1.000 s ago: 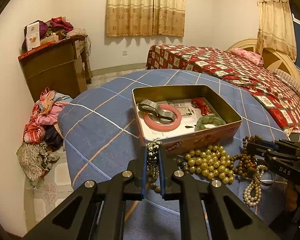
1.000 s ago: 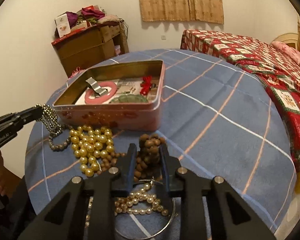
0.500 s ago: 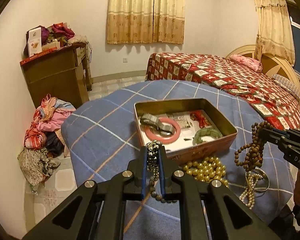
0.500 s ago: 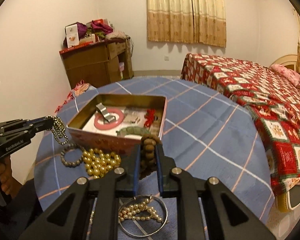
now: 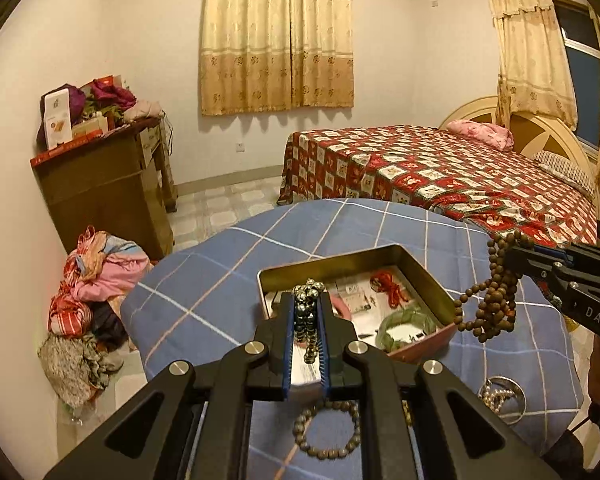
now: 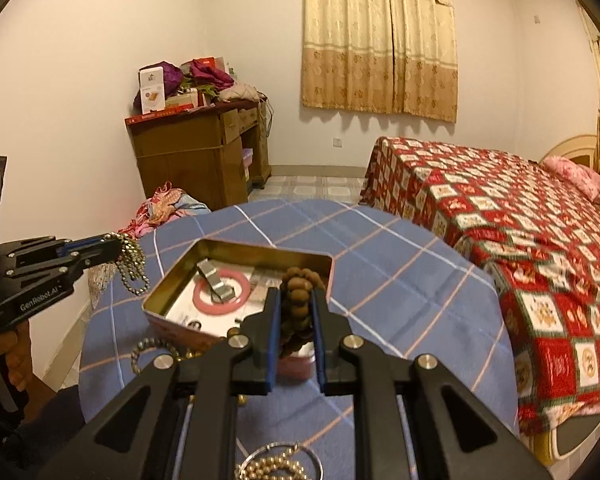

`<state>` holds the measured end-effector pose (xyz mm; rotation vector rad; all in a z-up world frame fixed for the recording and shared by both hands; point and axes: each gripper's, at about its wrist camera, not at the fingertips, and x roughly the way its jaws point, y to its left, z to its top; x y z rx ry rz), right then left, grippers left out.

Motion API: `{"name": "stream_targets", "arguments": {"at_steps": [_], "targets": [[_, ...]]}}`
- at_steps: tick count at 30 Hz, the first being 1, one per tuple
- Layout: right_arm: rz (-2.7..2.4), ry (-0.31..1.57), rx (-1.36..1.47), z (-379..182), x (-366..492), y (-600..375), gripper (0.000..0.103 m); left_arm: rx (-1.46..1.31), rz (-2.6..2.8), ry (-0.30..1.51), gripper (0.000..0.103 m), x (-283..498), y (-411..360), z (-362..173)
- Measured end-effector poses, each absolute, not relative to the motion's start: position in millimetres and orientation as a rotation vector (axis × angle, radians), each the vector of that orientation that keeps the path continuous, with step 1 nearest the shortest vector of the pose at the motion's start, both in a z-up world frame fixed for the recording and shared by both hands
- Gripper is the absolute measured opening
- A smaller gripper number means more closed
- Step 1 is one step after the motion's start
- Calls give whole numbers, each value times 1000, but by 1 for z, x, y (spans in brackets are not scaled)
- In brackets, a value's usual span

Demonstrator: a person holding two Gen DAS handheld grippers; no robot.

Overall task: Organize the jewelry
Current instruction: 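Lift the grey strand with the left gripper while the right gripper grasps and lifts the wooden bead strand, then lower both held strands into the tin and open both grippers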

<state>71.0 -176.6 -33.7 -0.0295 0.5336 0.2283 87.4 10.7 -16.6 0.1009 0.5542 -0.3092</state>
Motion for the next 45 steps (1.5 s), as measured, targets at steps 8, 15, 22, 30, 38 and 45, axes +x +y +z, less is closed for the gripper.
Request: {"name": "stream_targets", "arguments": {"at_steps": [8, 15, 22, 30, 38, 45], "targets": [[234, 531, -81, -28, 91, -168, 17, 128, -298, 562, 10, 109, 4, -19], [234, 547, -92, -29, 110, -166, 17, 149, -289, 583, 10, 129, -2, -26], [229, 567, -110, -34, 126, -161, 17, 168, -288, 592, 10, 141, -8, -29], [227, 603, -136, -43, 143, -157, 17, 195, -275, 615, 10, 158, -12, -36], [224, 634, -163, -53, 156, -152, 17, 214, -274, 643, 10, 171, -18, -47], [225, 659, -170, -61, 166, -152, 17, 219, -273, 664, 10, 179, -18, -54]]}}
